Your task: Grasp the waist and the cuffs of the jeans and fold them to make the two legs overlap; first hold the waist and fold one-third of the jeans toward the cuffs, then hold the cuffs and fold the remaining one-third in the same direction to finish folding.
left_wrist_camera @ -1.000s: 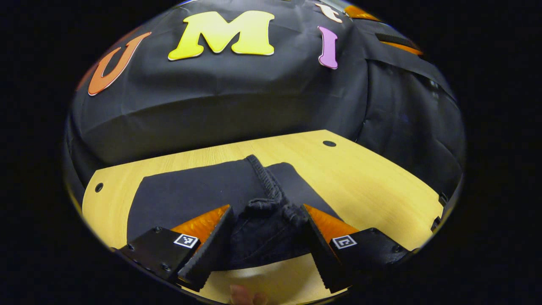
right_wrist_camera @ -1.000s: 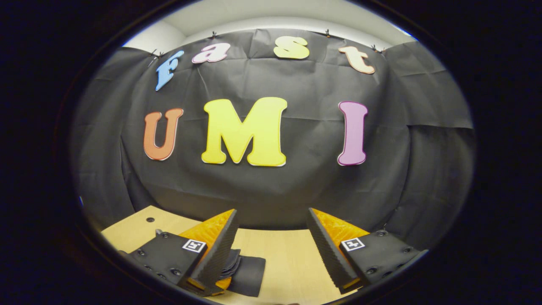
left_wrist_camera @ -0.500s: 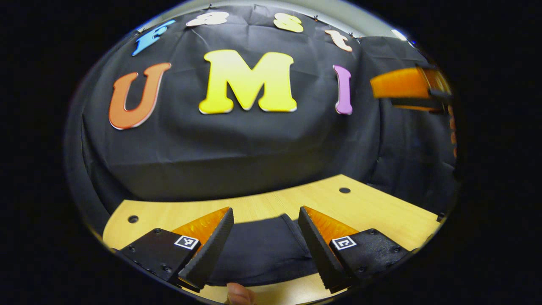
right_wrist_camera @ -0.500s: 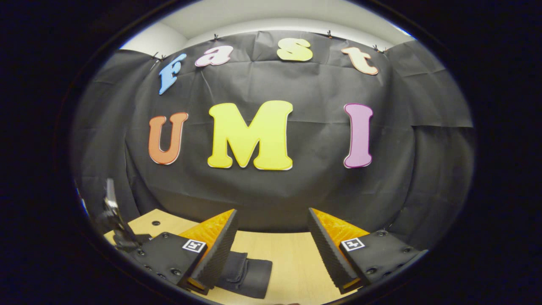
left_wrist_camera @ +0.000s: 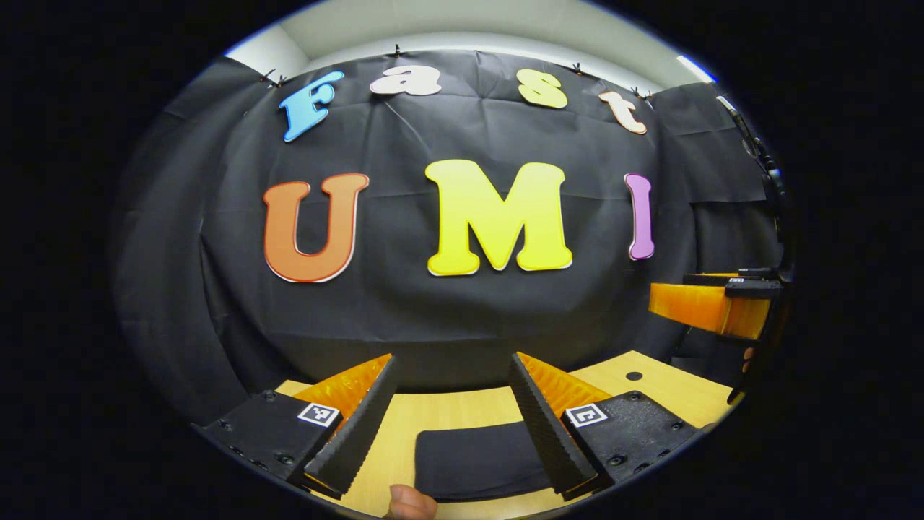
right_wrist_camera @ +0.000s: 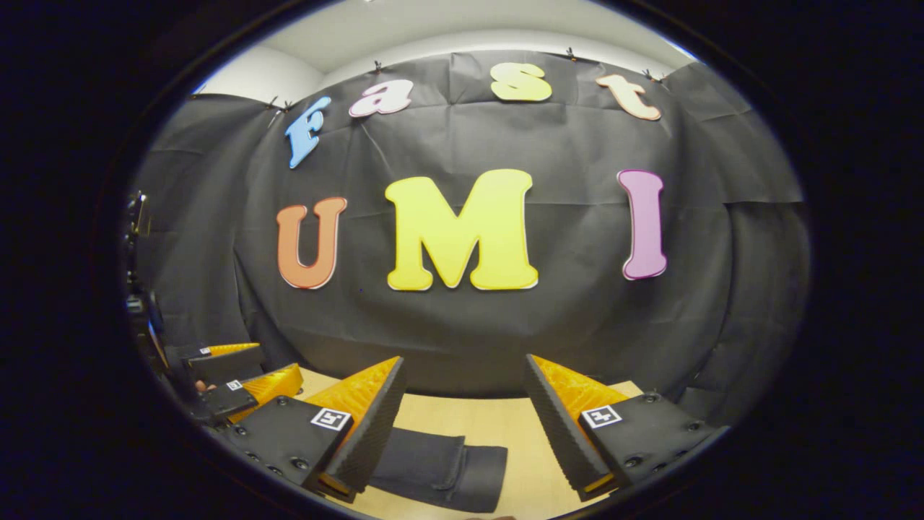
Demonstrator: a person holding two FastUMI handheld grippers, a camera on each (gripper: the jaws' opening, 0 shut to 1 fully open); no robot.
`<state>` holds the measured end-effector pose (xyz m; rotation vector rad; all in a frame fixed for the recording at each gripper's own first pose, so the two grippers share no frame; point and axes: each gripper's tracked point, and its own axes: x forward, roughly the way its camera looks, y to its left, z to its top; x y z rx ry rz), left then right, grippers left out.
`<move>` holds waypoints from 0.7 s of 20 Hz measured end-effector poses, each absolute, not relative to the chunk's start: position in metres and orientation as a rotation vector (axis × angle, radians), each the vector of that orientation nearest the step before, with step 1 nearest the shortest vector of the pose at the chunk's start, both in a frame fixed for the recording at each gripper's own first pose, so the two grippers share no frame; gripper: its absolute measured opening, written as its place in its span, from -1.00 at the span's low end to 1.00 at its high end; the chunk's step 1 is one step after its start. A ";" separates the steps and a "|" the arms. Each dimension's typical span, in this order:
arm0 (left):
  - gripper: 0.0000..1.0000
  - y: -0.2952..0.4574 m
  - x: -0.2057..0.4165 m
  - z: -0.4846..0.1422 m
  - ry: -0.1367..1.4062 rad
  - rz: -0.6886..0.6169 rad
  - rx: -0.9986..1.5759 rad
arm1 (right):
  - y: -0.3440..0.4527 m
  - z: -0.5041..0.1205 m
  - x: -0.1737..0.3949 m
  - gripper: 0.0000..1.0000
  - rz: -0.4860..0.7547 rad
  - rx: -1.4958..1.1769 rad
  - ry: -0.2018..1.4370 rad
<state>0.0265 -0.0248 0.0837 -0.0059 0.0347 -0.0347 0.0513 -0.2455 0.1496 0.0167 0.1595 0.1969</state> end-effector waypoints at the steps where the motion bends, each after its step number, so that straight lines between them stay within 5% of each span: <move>1: 0.95 -0.019 0.024 0.087 0.031 -0.026 -0.014 | -0.241 0.150 0.051 0.99 0.203 0.020 0.158; 14: 0.96 0.018 0.004 0.099 0.024 0.047 -0.099 | -0.222 0.135 0.054 0.92 0.208 0.037 0.179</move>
